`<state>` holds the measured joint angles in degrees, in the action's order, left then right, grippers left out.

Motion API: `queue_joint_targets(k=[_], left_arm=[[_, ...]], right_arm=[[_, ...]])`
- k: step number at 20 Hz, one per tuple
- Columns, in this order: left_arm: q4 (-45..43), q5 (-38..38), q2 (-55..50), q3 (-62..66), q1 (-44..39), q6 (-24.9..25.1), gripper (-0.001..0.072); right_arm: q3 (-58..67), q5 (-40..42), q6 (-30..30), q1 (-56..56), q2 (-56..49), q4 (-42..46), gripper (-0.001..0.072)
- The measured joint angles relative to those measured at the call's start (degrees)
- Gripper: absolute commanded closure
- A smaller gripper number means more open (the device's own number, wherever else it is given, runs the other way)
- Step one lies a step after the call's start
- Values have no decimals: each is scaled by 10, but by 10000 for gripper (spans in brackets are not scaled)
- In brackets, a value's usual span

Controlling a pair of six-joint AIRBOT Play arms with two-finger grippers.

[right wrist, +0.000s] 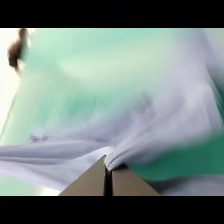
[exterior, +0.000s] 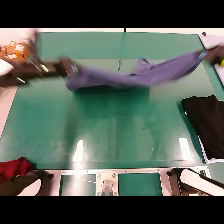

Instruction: Fold the shirts.

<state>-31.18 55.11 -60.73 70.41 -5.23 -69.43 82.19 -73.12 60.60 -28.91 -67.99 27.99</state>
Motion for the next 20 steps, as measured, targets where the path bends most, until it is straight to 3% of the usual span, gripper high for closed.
queue_joint_targets(k=[6,9,15,20], left_arm=[[-72,48,105,353,0,-14,685],[-100,88,118,449,0,-37,685],[-206,152,122,427,0,-84,686],[-254,154,49,313,0,-94,686]], right_arm=[[180,95,24,-26,195,-14,695],[222,162,48,-39,260,15,695],[208,188,63,-46,289,35,695],[45,180,37,-21,271,14,695]])
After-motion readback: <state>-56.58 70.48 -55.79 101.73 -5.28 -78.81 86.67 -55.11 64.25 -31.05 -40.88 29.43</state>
